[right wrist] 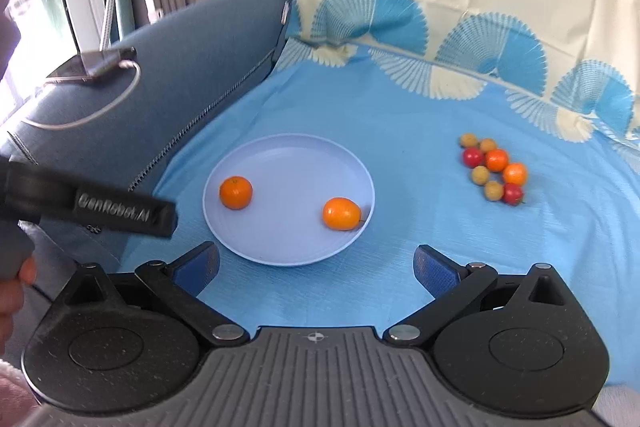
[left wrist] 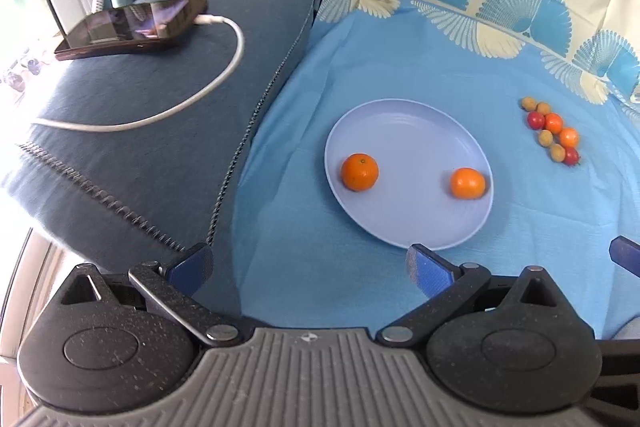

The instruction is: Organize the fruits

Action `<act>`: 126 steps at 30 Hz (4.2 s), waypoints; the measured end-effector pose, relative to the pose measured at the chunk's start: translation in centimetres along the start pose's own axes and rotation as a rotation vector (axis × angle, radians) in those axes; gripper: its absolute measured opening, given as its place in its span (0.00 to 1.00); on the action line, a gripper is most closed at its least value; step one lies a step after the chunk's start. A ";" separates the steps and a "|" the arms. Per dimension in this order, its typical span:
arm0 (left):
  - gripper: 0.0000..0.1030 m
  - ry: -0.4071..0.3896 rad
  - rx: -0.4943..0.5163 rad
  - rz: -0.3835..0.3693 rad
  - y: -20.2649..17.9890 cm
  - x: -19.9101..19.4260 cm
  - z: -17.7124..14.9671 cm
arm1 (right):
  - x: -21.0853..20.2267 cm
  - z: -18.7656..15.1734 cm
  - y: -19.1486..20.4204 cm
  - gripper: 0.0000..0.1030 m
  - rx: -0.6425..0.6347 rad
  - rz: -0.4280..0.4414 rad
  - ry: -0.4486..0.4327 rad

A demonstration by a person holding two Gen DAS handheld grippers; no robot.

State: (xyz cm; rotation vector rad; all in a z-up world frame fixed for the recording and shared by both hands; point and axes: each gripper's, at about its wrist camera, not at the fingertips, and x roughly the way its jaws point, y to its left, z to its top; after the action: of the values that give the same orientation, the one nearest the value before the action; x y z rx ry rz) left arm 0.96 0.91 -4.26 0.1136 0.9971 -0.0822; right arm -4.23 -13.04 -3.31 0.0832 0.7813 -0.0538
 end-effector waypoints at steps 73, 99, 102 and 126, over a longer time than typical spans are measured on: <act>1.00 -0.075 0.025 0.010 -0.6 -3.9 -0.4 | -4.2 -1.1 0.0 0.99 0.025 0.013 -0.093; 1.00 -0.045 0.166 -0.094 -14.4 2.3 8.5 | 0.9 -1.2 -14.2 0.99 0.258 -0.263 -0.124; 1.00 -0.026 0.164 -0.109 -17.0 4.7 10.4 | 3.0 -1.2 -17.1 0.99 0.279 -0.319 -0.130; 1.00 0.170 0.165 -0.133 -27.3 17.1 13.3 | 19.4 -0.6 -26.1 0.27 0.126 -0.271 -0.075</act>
State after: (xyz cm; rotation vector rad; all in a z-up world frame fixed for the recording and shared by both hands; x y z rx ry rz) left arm 18.00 -28.24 -13.04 0.2082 1.1664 -0.2805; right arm 7.05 -39.31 -18.83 0.0939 0.7101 -0.3613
